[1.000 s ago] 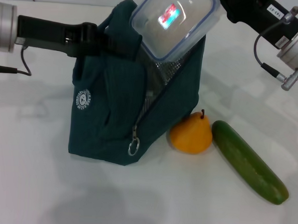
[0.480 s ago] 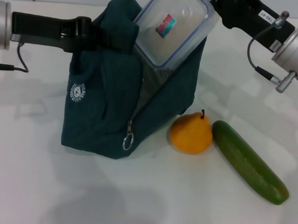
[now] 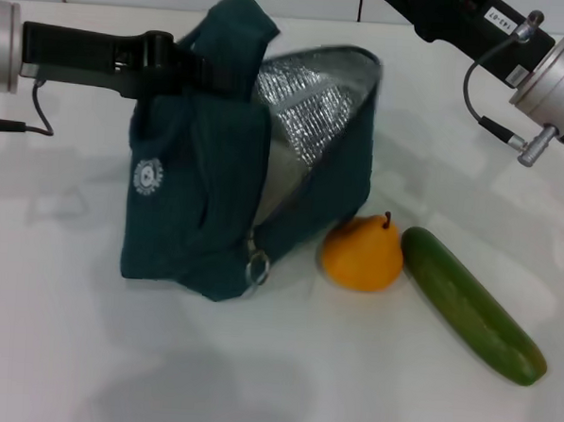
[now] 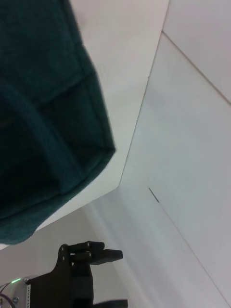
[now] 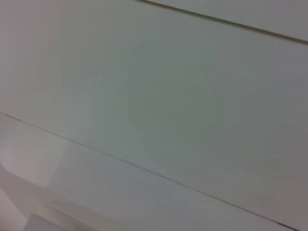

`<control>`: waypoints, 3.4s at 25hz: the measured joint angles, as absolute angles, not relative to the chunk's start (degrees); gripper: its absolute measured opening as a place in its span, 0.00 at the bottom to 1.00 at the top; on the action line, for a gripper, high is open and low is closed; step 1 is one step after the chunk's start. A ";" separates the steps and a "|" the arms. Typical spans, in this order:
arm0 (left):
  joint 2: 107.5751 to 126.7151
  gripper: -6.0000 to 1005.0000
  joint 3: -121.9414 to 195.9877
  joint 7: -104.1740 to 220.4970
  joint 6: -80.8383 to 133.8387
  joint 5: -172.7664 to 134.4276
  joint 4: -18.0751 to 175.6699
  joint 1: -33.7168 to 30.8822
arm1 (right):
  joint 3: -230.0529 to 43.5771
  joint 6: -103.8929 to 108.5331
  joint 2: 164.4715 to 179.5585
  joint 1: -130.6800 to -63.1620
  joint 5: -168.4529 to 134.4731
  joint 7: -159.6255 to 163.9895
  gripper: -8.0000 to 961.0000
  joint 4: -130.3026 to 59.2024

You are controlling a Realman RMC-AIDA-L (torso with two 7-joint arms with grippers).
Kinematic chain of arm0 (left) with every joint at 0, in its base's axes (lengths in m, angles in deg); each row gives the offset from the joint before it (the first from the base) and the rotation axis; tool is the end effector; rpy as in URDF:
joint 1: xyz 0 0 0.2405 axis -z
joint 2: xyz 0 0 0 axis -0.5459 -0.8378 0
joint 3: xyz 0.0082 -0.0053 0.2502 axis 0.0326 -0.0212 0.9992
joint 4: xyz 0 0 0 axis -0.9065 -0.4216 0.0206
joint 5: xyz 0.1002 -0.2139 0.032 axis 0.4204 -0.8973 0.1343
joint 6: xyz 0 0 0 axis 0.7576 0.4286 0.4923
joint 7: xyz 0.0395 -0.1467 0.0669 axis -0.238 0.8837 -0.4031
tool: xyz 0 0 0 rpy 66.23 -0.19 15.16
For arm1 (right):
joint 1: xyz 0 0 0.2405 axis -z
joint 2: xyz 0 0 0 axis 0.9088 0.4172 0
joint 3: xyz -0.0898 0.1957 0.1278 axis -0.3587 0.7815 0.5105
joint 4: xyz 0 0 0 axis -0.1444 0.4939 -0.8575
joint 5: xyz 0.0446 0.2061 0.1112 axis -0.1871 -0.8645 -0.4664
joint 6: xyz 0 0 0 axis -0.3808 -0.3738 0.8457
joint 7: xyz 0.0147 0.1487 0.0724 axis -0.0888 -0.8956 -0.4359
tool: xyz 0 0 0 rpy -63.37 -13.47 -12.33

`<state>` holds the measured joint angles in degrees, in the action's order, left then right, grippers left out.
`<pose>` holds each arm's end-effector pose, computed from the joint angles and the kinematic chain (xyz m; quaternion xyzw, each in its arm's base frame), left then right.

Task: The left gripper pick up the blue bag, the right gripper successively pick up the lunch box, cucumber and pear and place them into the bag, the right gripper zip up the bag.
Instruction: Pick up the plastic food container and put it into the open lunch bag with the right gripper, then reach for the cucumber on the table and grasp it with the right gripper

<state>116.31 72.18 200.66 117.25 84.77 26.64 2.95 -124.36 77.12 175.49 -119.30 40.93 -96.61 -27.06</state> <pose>-0.2060 0.3935 0.0670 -0.8089 -0.5396 -0.2323 0.0228 0.1372 0.4261 -0.0540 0.6583 -0.5108 -0.5518 0.0358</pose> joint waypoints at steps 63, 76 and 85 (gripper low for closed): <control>116.64 0.05 71.22 198.29 116.19 84.05 31.01 1.94 | -151.22 102.28 174.98 -125.02 123.16 -133.09 0.90 -92.31; 117.03 0.05 71.54 198.29 115.56 84.07 30.99 2.25 | -161.47 94.53 175.49 -126.83 119.05 -133.99 0.89 -84.27; 117.26 0.05 71.52 197.83 115.48 84.07 30.99 2.25 | -168.74 91.89 175.49 -128.06 113.74 -135.45 0.89 -83.22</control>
